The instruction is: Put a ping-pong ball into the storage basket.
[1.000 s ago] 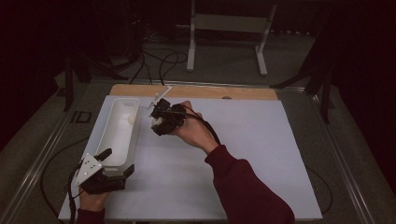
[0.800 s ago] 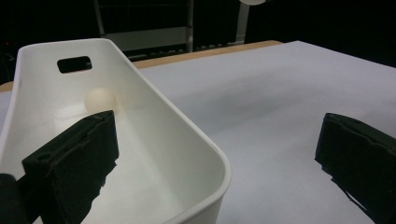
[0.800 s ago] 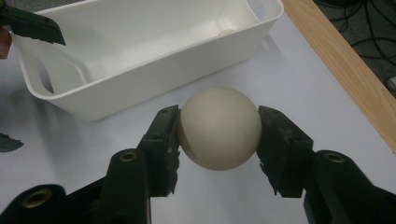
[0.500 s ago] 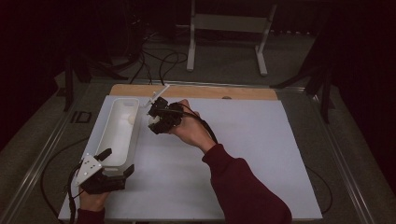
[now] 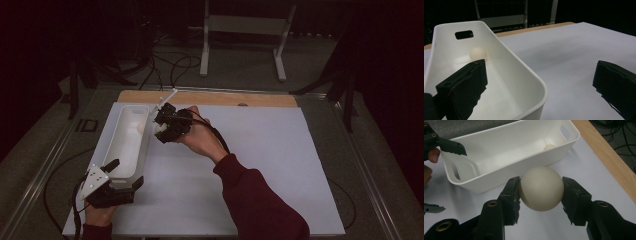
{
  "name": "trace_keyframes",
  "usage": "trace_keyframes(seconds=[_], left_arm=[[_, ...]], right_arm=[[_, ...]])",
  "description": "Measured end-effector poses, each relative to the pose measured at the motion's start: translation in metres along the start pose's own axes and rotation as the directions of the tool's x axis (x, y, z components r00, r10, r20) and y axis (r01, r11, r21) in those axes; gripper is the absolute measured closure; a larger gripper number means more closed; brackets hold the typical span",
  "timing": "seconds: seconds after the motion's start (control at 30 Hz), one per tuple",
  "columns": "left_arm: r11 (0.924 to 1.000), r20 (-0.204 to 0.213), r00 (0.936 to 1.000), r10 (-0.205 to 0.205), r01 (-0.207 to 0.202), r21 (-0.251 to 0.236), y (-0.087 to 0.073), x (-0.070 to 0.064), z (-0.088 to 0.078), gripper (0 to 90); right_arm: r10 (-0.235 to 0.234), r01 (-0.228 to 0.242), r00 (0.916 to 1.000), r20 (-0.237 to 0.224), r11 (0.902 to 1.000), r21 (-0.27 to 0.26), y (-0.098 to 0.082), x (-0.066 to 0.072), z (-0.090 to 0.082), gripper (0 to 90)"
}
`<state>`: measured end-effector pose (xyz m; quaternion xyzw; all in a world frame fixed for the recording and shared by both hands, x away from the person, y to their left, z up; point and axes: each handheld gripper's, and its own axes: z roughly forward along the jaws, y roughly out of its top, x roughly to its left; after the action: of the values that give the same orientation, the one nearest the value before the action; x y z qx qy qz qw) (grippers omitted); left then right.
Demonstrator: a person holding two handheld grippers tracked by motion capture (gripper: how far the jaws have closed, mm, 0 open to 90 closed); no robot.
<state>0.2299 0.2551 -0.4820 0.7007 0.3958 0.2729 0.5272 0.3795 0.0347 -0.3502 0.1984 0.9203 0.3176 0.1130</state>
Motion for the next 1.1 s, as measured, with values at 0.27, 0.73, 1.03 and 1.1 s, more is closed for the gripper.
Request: trace_keyframes(seconds=[0.27,0.73,1.03,1.1], left_arm=[[1.0,0.0,1.0,0.0,0.0,0.0,0.0,0.0,0.0,0.0],[1.0,0.0,1.0,0.0,0.0,0.0,0.0,0.0,0.0,0.0],[1.0,0.0,1.0,0.001,-0.001,0.0,0.0,0.0,0.0,0.0],[1.0,0.0,1.0,0.002,-0.002,0.0,0.0,0.0,0.0,0.0]], right_arm=[[0.002,-0.002,1.0,-0.005,1.0,-0.004,0.002,0.002,0.002,50.5],[0.001,-0.001,0.9999,-0.014,0.9999,-0.011,0.004,0.006,0.004,50.5],[-0.006,0.006,0.9997,-0.022,0.9999,-0.012,0.007,0.01,0.006,50.5],[-0.008,0.008,0.9997,-0.022,0.9999,-0.013,0.007,0.011,0.006,50.5]])
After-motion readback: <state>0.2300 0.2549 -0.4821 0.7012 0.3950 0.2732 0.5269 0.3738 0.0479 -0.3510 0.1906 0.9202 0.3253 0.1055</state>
